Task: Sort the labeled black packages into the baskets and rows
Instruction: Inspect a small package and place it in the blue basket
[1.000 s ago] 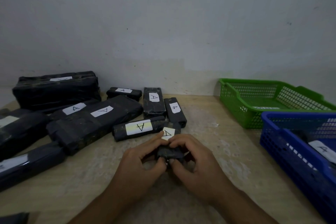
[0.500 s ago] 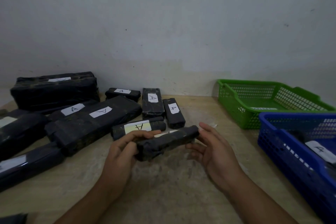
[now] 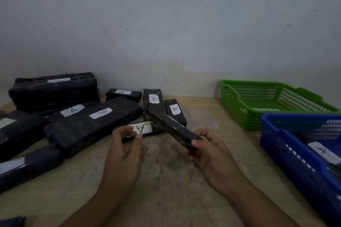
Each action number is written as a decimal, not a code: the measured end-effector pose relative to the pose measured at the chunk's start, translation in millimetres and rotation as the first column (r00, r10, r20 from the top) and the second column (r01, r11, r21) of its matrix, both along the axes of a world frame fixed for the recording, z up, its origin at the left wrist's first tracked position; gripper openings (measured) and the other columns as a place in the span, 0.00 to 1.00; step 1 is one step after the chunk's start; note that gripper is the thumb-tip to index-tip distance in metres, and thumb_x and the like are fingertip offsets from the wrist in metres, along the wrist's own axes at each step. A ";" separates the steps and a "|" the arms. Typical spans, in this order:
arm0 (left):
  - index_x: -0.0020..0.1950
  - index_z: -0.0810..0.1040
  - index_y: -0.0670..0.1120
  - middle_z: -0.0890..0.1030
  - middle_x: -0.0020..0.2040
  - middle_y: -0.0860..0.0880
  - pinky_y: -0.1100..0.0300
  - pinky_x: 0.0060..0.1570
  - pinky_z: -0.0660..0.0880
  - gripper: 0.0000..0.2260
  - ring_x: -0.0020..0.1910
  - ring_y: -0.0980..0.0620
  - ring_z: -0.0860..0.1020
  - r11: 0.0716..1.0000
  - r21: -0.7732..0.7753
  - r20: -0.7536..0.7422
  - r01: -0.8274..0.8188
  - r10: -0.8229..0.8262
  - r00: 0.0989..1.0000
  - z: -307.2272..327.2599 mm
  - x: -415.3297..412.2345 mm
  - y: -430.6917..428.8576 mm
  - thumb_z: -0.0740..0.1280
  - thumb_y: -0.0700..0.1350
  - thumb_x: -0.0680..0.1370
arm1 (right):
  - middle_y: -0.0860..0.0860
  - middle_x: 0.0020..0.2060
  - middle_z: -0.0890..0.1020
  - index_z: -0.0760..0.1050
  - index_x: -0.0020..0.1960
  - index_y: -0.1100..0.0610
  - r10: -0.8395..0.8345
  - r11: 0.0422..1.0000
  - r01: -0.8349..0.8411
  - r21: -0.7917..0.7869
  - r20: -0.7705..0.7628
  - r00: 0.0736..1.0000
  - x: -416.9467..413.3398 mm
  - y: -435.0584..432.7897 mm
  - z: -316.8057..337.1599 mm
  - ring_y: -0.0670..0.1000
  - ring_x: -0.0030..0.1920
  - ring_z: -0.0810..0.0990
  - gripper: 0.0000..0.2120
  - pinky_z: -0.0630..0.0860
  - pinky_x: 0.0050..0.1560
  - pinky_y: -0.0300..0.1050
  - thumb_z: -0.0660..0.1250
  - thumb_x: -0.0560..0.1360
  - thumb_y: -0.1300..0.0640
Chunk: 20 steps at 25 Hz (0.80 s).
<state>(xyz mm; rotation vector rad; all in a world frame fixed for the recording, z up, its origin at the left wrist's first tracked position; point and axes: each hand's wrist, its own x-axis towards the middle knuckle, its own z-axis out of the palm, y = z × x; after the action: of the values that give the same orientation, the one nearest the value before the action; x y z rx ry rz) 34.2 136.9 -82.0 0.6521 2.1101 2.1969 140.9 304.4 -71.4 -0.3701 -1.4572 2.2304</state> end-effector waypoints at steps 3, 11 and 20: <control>0.62 0.68 0.60 0.83 0.49 0.56 0.61 0.44 0.79 0.16 0.45 0.56 0.83 0.935 -0.221 -0.162 0.279 -0.317 0.934 2.2 17.0 -2.6 0.65 0.47 0.77 | 0.63 0.45 0.85 0.79 0.45 0.57 0.020 0.988 -0.025 0.153 0.033 0.999 -1.3 -5.0 -8.3 0.57 0.37 0.83 0.13 0.79 0.36 0.46 0.78 0.64 0.65; 0.68 0.69 0.62 0.82 0.44 0.61 0.74 0.36 0.72 0.22 0.41 0.61 0.79 0.889 -0.430 -0.372 0.156 -0.332 0.867 -2.2 14.5 -3.0 0.69 0.48 0.75 | 0.58 0.45 0.85 0.78 0.47 0.50 0.067 0.851 -0.108 0.513 0.098 0.993 1.1 -19.0 -12.1 0.54 0.42 0.83 0.11 0.81 0.47 0.57 0.74 0.71 0.64; 0.61 0.75 0.57 0.81 0.35 0.66 0.71 0.31 0.75 0.19 0.36 0.61 0.80 0.920 -0.383 -0.382 0.090 -0.246 0.891 -3.8 10.1 -6.1 0.68 0.38 0.75 | 0.43 0.54 0.82 0.71 0.62 0.42 0.175 0.672 -0.235 0.703 0.158 0.972 7.8 -34.2 -7.4 0.47 0.54 0.82 0.18 0.79 0.55 0.44 0.68 0.78 0.59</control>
<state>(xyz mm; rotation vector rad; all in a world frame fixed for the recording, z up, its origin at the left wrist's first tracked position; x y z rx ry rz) 44.3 130.8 -85.8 1.3153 2.4375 1.6229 148.8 270.2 -78.8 -0.0201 -2.3632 1.5914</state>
